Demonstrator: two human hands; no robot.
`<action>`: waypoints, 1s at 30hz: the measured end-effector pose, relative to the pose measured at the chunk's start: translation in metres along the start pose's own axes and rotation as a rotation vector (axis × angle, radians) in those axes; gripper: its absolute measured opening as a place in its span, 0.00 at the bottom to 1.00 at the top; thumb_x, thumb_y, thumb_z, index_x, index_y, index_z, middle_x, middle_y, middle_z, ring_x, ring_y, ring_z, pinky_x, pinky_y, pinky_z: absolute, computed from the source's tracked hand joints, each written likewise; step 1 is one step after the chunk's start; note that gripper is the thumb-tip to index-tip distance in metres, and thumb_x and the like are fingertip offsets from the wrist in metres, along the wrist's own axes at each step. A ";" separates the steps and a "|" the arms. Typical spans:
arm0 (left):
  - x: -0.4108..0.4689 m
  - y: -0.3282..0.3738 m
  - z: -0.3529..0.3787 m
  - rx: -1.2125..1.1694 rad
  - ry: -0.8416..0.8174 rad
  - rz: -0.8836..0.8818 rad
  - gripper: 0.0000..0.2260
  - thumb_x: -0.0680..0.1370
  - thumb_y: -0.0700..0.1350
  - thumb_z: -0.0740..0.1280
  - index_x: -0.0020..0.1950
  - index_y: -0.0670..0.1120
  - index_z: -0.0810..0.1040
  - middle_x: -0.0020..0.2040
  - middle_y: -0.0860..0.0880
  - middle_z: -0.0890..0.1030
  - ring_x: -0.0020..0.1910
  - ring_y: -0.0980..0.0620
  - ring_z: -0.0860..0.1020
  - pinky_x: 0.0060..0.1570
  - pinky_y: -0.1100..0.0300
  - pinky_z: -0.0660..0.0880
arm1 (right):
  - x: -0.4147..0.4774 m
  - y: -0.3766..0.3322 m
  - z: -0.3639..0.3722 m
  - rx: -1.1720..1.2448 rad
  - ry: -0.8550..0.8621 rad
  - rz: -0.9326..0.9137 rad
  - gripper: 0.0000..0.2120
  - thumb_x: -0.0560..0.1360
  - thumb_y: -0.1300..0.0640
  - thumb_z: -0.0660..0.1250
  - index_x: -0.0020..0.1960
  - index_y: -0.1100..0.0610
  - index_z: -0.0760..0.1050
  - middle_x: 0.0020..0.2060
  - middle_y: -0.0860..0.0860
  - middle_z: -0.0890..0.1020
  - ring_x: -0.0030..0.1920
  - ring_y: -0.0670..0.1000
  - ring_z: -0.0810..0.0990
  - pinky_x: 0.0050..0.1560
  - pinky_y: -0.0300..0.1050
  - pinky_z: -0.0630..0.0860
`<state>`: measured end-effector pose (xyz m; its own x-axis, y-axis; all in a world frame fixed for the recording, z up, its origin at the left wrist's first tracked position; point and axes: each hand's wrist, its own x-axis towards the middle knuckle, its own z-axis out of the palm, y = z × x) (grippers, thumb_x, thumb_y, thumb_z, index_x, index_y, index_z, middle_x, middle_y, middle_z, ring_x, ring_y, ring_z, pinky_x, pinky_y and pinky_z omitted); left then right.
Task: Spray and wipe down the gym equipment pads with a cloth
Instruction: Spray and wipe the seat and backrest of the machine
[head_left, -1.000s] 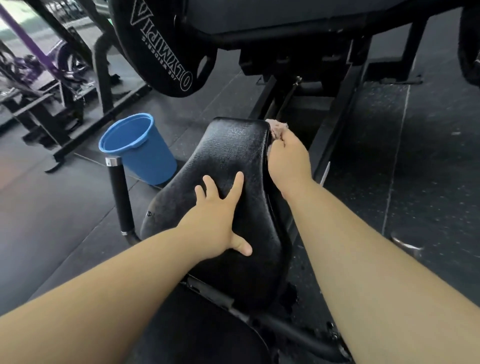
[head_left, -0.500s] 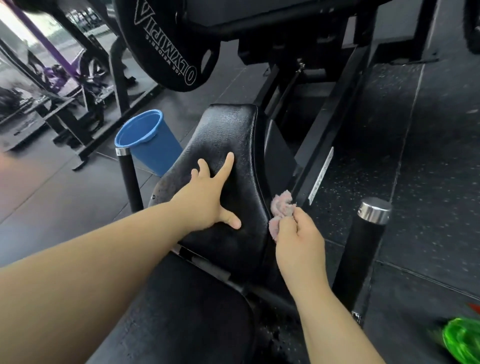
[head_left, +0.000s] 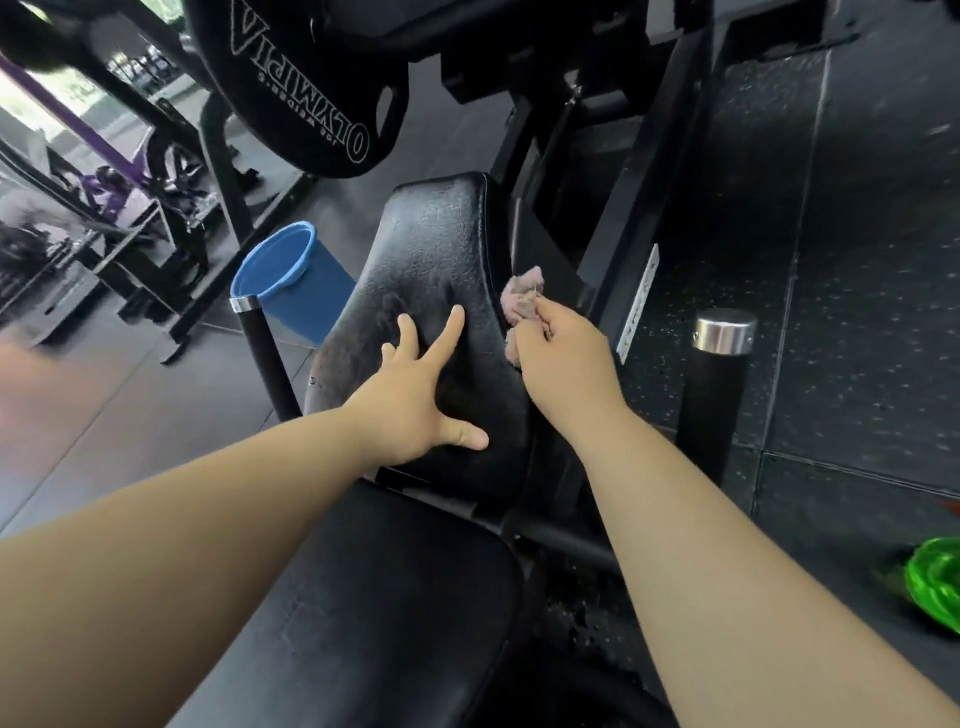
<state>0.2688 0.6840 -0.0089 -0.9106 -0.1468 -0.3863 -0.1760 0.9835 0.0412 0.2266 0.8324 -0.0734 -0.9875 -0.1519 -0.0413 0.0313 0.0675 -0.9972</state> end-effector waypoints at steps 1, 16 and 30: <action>0.000 0.000 0.001 -0.002 0.006 -0.001 0.58 0.65 0.59 0.78 0.74 0.67 0.32 0.78 0.44 0.30 0.78 0.38 0.39 0.74 0.42 0.55 | -0.010 0.001 -0.005 0.008 0.000 0.015 0.16 0.78 0.51 0.56 0.34 0.43 0.72 0.41 0.44 0.75 0.40 0.47 0.72 0.42 0.41 0.67; -0.015 0.004 0.013 -0.057 0.113 -0.011 0.53 0.69 0.58 0.76 0.78 0.64 0.38 0.80 0.43 0.39 0.79 0.39 0.49 0.76 0.47 0.56 | -0.118 0.039 -0.018 0.330 0.060 0.321 0.10 0.79 0.64 0.60 0.41 0.59 0.77 0.32 0.47 0.73 0.32 0.44 0.73 0.31 0.33 0.67; -0.011 -0.005 0.016 -0.065 0.117 0.006 0.50 0.70 0.59 0.74 0.78 0.63 0.40 0.80 0.43 0.40 0.79 0.39 0.49 0.75 0.46 0.58 | -0.132 0.051 0.018 0.169 0.034 0.337 0.10 0.81 0.53 0.55 0.49 0.48 0.76 0.42 0.48 0.81 0.43 0.49 0.80 0.44 0.40 0.75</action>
<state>0.2860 0.6829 -0.0199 -0.9483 -0.1564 -0.2760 -0.1912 0.9760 0.1040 0.3616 0.8386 -0.1201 -0.9219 -0.1160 -0.3696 0.3776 -0.0562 -0.9243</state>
